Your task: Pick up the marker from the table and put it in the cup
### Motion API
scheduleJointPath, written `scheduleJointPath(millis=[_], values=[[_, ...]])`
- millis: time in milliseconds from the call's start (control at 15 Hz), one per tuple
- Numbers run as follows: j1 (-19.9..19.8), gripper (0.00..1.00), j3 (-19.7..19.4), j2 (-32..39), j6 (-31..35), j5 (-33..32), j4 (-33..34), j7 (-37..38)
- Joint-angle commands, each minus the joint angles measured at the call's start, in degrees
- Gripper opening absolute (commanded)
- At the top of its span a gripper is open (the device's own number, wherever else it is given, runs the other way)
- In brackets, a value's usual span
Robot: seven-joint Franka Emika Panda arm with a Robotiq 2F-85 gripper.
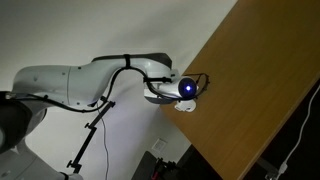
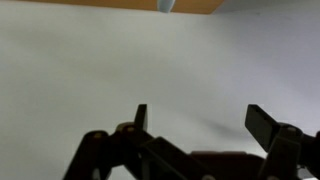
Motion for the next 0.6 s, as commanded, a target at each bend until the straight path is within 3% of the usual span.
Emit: scheduleJointPath(millis=[0, 67, 533], values=[[1.55, 1.0, -1.16, -6.64, -0.05, 0.01, -3.32, 0.0], [1.29, 1.0, -1.23, -2.66, -0.44, 0.15, -0.7, 0.03], [1.61, 1.0, -1.34, -4.93, -0.38, 0.1, -1.94, 0.05]])
